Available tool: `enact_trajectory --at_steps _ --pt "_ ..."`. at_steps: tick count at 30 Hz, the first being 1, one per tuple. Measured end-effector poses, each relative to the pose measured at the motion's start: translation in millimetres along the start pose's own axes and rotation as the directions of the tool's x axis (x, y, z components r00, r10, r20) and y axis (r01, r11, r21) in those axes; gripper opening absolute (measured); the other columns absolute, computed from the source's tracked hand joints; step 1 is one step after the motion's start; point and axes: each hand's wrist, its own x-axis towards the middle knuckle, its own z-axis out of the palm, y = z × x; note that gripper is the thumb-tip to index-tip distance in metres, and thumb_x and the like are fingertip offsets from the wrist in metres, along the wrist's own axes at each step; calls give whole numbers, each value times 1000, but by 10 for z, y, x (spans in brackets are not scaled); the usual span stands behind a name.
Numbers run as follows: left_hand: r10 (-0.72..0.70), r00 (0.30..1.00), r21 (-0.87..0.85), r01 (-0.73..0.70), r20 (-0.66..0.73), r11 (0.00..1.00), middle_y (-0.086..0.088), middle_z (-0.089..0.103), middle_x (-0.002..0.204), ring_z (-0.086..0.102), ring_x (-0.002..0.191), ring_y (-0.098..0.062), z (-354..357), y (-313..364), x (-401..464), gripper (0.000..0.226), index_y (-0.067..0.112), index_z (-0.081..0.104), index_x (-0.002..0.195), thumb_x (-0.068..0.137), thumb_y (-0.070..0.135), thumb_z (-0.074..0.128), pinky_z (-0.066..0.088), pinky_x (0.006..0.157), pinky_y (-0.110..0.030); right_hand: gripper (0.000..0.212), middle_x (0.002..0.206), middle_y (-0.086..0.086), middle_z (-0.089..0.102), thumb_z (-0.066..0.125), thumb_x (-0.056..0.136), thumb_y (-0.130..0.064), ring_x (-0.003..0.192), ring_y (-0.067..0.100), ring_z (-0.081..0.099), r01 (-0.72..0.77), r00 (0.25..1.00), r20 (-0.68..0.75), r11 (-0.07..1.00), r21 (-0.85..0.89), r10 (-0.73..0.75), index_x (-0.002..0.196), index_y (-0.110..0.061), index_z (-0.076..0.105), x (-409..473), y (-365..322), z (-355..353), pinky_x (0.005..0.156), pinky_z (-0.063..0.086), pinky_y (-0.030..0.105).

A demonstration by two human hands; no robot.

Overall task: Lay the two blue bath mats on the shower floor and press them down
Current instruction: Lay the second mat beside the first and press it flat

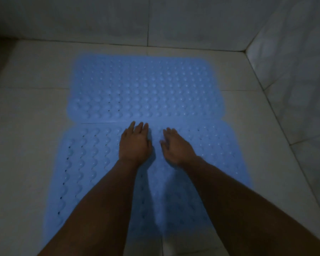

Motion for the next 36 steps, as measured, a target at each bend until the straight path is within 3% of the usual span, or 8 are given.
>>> enact_trajectory --at_steps 4,13,19,22,25,27,31,36 --pt "-15 997 58 19 -80 998 -12 45 157 28 152 -36 40 -214 -81 64 10 45 151 89 25 55 33 116 -53 81 167 14 15 34 99 -61 155 30 7 67 986 -140 984 -166 -90 157 -6 24 -184 -32 617 123 12 57" --pt "19 999 137 -13 -43 990 -12 41 159 16 155 -38 233 -482 -57 69 10 44 151 87 35 38 14 122 -66 88 169 8 7 24 95 -70 156 23 -3 11 972 -224 962 -272 -74 159 -9 15 -146 -27 733 124 9 53" --pt "36 997 167 -25 -63 986 -12 38 161 13 156 -38 118 -434 -90 74 10 42 152 87 40 24 13 122 -66 89 169 7 7 21 93 -72 156 23 0 16 993 -116 987 -158 -35 159 -13 19 -103 -64 627 125 6 54" --pt "34 998 169 -23 -57 985 -11 33 164 6 157 -37 -3 -362 -88 71 11 38 155 90 38 23 7 124 -63 81 169 4 9 26 97 -69 156 20 3 -83 991 106 996 18 81 158 -16 26 36 -177 232 126 6 47" --pt "8 1000 149 -10 15 989 -10 18 169 -5 157 -36 -8 -242 -110 66 13 26 160 97 34 32 4 125 -60 68 156 10 42 35 99 -64 146 26 37 -136 968 225 985 102 111 142 -15 56 219 -227 -249 119 28 37" --pt "34 996 137 -45 82 990 -11 7 171 -10 156 -36 47 -142 -117 69 12 17 161 98 38 24 3 125 -58 65 139 6 62 42 95 -65 131 26 55 -129 989 91 978 165 115 128 -16 68 275 -192 -416 111 42 37" --pt "88 982 88 -104 165 991 -11 -7 171 -16 156 -31 299 24 -156 74 9 4 163 105 53 19 -4 126 -54 56 129 -2 69 48 93 -62 124 16 61 -64 993 -73 957 283 88 123 -21 71 253 -153 -447 109 46 37" --pt "63 998 130 -66 27 989 -11 3 171 -10 158 -27 666 100 -254 84 6 16 161 102 65 21 4 125 -57 28 117 -3 72 58 98 -39 107 6 62 111 967 -255 936 333 -24 111 -19 74 327 -54 -299 95 43 16"
